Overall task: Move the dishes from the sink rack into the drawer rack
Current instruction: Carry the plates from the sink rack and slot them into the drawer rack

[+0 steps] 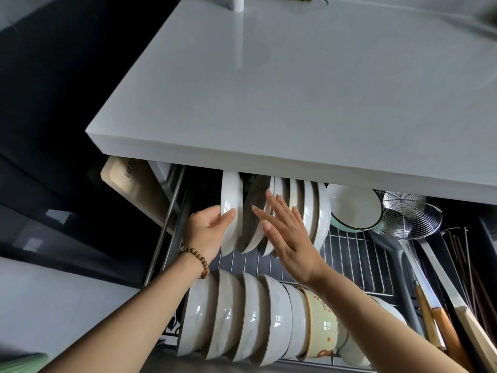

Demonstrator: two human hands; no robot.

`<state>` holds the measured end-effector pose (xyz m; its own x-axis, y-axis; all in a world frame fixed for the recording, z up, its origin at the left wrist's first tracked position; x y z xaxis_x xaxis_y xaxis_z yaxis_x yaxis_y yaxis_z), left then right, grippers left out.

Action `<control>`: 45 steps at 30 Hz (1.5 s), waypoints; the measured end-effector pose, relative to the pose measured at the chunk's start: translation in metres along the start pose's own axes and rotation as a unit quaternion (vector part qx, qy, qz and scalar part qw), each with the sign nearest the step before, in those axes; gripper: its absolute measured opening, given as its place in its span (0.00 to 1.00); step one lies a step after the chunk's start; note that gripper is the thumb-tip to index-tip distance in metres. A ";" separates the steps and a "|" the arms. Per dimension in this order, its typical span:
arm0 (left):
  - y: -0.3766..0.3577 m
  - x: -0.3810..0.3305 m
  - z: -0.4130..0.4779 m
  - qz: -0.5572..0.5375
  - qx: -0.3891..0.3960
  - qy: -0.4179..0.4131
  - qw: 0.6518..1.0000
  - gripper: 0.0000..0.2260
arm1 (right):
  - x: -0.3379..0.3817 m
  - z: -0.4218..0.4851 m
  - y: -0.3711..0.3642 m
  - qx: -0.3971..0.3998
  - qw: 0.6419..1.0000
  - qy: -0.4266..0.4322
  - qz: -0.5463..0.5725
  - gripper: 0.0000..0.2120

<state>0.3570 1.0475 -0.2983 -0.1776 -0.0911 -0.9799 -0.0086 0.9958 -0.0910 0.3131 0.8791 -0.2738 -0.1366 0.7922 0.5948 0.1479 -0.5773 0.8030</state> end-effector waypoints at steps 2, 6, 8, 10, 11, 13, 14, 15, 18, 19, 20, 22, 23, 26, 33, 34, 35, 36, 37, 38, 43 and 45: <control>-0.004 -0.003 -0.001 0.023 -0.003 -0.011 1.000 0.23 | -0.001 0.000 -0.001 -0.002 1.000 0.002 -0.003 0.32; -0.010 -0.006 -0.008 0.063 -0.005 -0.042 0.997 0.22 | -0.001 -0.001 -0.001 -0.003 1.000 0.001 -0.003 0.34; -0.011 -0.005 -0.009 0.069 -0.003 -0.041 0.997 0.21 | 0.000 0.000 -0.001 -0.001 1.000 -0.001 -0.003 0.34; -0.011 -0.004 -0.007 0.073 0.000 -0.037 0.997 0.21 | 0.001 0.000 0.000 0.000 1.000 -0.002 -0.005 0.34; -0.012 -0.005 -0.007 0.077 0.002 -0.039 0.996 0.22 | 0.002 0.000 0.000 0.001 1.000 -0.001 -0.009 0.34; -0.014 -0.007 -0.006 0.087 0.011 -0.039 0.995 0.22 | 0.004 -0.001 0.000 -0.004 1.000 0.001 -0.025 0.33; -0.014 -0.007 -0.006 0.085 0.014 -0.037 0.996 0.21 | 0.005 -0.001 0.000 -0.008 0.999 0.001 -0.033 0.33; -0.012 -0.005 -0.006 0.084 0.018 -0.034 0.996 0.20 | 0.006 -0.001 0.000 -0.012 0.999 -0.001 -0.039 0.33; -0.008 -0.002 -0.006 0.072 0.040 -0.019 0.996 0.17 | 0.008 -0.001 0.000 -0.014 0.999 -0.006 -0.040 0.31; -0.007 0.000 -0.004 0.065 0.047 -0.014 0.997 0.17 | 0.008 0.000 0.001 -0.015 0.999 -0.006 -0.039 0.31; -0.006 0.001 -0.003 0.059 0.052 -0.009 0.997 0.17 | 0.008 0.000 0.001 -0.018 0.999 -0.005 -0.040 0.31; -0.006 0.001 0.000 0.064 0.056 -0.008 0.996 0.16 | 0.007 0.001 0.001 -0.024 0.999 -0.003 -0.047 0.32; -0.006 -0.001 0.000 0.077 0.058 -0.011 0.995 0.17 | 0.007 0.001 0.001 -0.025 0.998 -0.003 -0.049 0.32; -0.006 -0.004 -0.001 0.089 0.053 -0.010 0.995 0.23 | 0.008 0.002 0.000 -0.020 0.999 -0.009 -0.042 0.33; 0.006 -0.001 -0.016 0.065 0.063 0.034 0.995 0.15 | 0.007 0.001 0.000 -0.015 0.999 -0.012 -0.030 0.32; 0.005 -0.002 -0.018 0.078 0.069 0.032 0.994 0.16 | 0.008 0.001 0.000 -0.015 0.999 -0.012 -0.030 0.33; 0.005 -0.004 -0.019 0.090 0.073 0.029 0.993 0.18 | 0.008 0.002 0.000 -0.014 0.999 -0.011 -0.028 0.33; 0.006 -0.006 -0.019 0.096 0.076 0.026 0.992 0.20 | 0.008 0.002 0.000 -0.012 1.000 -0.012 -0.027 0.33; 0.006 -0.007 -0.018 0.096 0.080 0.025 0.992 0.21 | 0.007 0.002 0.000 -0.010 1.000 -0.013 -0.025 0.33; 0.007 -0.007 -0.015 0.096 0.081 0.027 0.992 0.22 | 0.007 0.002 0.000 -0.010 1.000 -0.014 -0.024 0.33; 0.006 -0.004 -0.001 0.099 0.072 0.029 0.992 0.16 | 0.007 0.002 0.000 -0.011 1.000 -0.014 -0.019 0.32; 0.004 -0.003 0.003 0.085 0.081 0.041 0.992 0.18 | 0.006 0.001 0.000 -0.012 1.000 -0.014 -0.020 0.32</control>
<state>0.3609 1.0521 -0.2961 -0.2430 0.0858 -0.9662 0.1847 0.9820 0.0407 0.3135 0.8845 -0.2702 -0.1145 0.8200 0.5607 0.1198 -0.5489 0.8272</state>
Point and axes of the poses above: each hand's wrist, its own z-axis towards the middle knuckle, its own y-axis out of the back of the hand, x = y × z, the point moved 5 cm from there along z, towards the middle knuckle, and after that the axes turned 15 degrees about -z, right-handed, at the moved point
